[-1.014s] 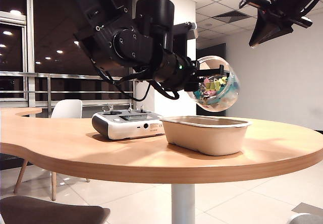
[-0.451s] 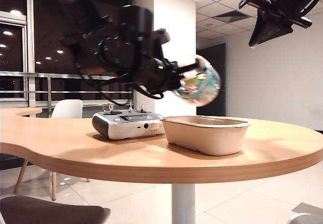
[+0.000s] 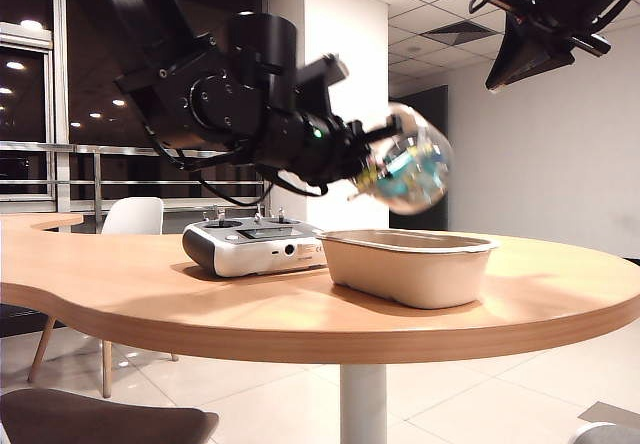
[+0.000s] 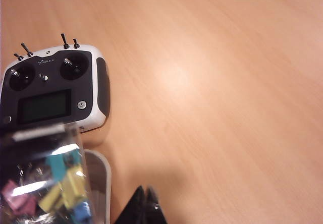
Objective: Pick up the box filled with clips, pour some clips from it into the rectangular paper box, and then put the clip box back on the table.
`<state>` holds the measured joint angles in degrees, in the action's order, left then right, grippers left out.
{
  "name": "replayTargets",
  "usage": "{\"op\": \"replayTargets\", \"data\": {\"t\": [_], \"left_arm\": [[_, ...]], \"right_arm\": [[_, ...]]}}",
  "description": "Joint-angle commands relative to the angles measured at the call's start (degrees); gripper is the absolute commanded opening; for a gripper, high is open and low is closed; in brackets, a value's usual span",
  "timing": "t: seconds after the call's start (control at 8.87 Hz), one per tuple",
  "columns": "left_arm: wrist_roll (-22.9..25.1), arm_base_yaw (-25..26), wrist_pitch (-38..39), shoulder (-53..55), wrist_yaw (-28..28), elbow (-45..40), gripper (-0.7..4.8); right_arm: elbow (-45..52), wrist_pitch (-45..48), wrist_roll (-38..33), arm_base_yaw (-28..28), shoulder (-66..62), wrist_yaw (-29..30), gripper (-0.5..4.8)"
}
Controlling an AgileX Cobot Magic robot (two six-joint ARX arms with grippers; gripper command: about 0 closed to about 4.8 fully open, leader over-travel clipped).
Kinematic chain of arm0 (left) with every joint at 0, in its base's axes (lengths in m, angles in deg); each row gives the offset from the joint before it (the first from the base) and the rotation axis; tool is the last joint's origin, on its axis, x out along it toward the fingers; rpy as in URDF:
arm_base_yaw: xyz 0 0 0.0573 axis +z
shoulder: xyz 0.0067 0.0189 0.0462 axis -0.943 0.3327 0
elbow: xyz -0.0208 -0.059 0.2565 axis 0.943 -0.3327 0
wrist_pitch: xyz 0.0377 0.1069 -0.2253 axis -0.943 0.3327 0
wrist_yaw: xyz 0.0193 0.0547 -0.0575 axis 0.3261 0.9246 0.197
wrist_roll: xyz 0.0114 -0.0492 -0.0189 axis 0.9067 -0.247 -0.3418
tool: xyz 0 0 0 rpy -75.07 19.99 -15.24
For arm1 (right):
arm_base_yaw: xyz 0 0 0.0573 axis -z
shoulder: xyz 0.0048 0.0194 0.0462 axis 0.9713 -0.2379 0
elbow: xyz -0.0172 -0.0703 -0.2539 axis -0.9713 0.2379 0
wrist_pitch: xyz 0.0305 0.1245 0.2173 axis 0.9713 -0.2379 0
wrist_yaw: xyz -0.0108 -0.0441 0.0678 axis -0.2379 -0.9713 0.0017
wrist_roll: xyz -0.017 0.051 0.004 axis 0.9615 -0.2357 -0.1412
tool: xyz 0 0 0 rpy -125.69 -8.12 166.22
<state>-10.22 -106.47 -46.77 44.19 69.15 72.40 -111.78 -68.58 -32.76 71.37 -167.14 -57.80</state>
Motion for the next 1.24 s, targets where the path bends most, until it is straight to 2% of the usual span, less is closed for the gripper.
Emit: {"op": "replayTargets", "data": {"t": [0.11, 0.23, 0.45, 0.56, 0.79, 0.9, 1.01, 1.13, 1.24], "left_arm": [[16.7, -5.8, -1.4, -0.4, 14.8, 0.5, -0.06], [24.4, -6.1, -3.0, -0.4, 19.7, 0.6, -0.06], [33.6, -6.3, -3.4, -0.4, 18.2, 0.6, -0.06], [46.4, -6.8, -3.8, -0.4, 14.6, 0.7, -0.06], [54.6, -7.2, -3.7, -0.4, 14.3, 0.7, -0.06], [51.1, -7.3, -5.4, -0.4, 17.4, 0.6, -0.06], [38.5, -7.1, -13.6, -0.4, 16.7, 0.6, -0.06], [34.8, -6.7, -11.6, 0.4, 16.5, 0.6, -0.06], [35.3, -6.8, -12.7, 1.4, 16.5, 0.6, -0.06]], "right_arm": [[-0.2, 0.6, 0.2, 0.0, 0.2, 0.3, -0.05], [-0.2, 0.5, 0.2, 0.0, 0.2, 0.3, -0.05], [-0.2, 0.0, 0.2, 0.0, 0.2, 0.3, -0.05], [-0.2, 0.0, 0.2, 0.0, 0.2, 0.3, -0.05], [-0.2, 0.0, 0.2, 0.0, 0.2, 0.3, -0.05], [-0.2, 0.1, 0.2, 0.0, 0.2, 0.3, -0.05], [-0.2, 0.1, 0.2, 0.0, 0.2, 0.3, -0.05], [-0.2, 0.1, 0.2, 0.0, 0.2, 0.3, -0.05], [-0.2, 0.1, 0.2, 0.0, 0.2, 0.3, -0.05]]}}
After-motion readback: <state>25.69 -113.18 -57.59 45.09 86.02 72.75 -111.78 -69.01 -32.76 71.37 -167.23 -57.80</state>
